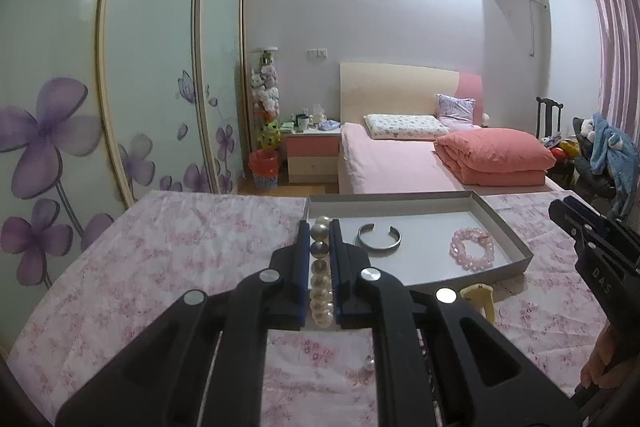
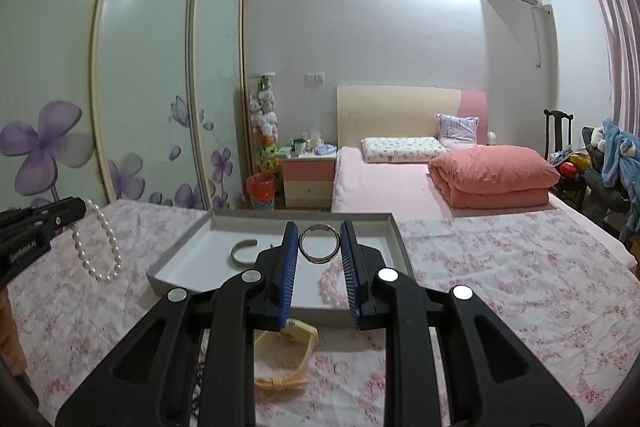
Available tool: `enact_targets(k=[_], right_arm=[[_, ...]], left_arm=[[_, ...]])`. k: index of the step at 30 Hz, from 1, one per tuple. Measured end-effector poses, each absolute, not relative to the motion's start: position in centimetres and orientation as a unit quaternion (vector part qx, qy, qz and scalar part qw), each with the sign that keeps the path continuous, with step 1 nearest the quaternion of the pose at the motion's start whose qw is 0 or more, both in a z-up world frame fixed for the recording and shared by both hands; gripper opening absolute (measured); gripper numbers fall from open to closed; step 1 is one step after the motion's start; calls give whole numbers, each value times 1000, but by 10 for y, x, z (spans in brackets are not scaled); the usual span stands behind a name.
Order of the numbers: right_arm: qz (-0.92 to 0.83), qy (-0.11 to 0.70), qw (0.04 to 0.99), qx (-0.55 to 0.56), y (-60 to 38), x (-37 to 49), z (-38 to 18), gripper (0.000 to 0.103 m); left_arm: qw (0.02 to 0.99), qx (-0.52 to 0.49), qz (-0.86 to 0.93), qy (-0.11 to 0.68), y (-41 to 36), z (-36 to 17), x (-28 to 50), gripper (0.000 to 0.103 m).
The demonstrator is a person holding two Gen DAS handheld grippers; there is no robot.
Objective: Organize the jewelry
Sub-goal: 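Lower the pearl necklace into the tray with the left tool while the right tool places the ring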
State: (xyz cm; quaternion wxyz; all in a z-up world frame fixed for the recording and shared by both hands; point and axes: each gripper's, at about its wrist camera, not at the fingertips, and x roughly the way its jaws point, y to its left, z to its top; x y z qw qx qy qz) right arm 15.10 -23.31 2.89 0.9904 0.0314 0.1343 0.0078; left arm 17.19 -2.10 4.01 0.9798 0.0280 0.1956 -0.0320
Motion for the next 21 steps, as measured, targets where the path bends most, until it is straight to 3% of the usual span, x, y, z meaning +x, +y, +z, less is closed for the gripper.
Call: enact_targets(k=[21], right_arm=[[-8, 108, 994, 27, -234, 171, 37, 23]], left_arm=[[983, 46, -12, 179, -47, 35, 200, 10]])
